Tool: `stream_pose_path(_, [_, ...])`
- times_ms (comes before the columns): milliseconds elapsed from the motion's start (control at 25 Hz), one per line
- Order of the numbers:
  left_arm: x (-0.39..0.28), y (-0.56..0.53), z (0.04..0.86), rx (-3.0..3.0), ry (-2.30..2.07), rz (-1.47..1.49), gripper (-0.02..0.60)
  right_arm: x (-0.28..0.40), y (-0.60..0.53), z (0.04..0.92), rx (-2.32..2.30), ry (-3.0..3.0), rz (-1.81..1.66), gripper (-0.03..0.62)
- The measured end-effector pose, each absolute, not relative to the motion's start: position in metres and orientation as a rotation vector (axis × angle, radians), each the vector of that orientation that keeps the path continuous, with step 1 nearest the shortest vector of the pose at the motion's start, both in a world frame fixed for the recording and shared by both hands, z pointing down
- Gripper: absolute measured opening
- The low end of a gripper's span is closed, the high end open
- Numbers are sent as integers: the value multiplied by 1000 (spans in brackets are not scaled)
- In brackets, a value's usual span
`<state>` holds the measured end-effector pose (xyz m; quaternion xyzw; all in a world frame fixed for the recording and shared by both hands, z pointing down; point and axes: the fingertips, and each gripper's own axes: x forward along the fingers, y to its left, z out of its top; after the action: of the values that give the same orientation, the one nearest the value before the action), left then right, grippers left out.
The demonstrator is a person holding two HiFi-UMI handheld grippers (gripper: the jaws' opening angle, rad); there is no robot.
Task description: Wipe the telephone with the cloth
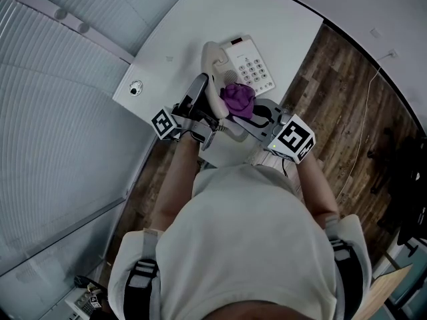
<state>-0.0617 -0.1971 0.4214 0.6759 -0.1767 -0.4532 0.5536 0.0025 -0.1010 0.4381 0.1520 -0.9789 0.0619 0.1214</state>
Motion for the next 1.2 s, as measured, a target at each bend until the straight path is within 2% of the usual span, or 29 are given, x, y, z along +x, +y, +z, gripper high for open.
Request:
stream_pose_path(760, [-65,-215,435,1612,-536,-1008,179,6,-76,464,405,-2817,342,83])
stream_pose_path(1200, [-52,-222,458,1652,-697,-861,175,52,-114,463,742,-2773,370,83])
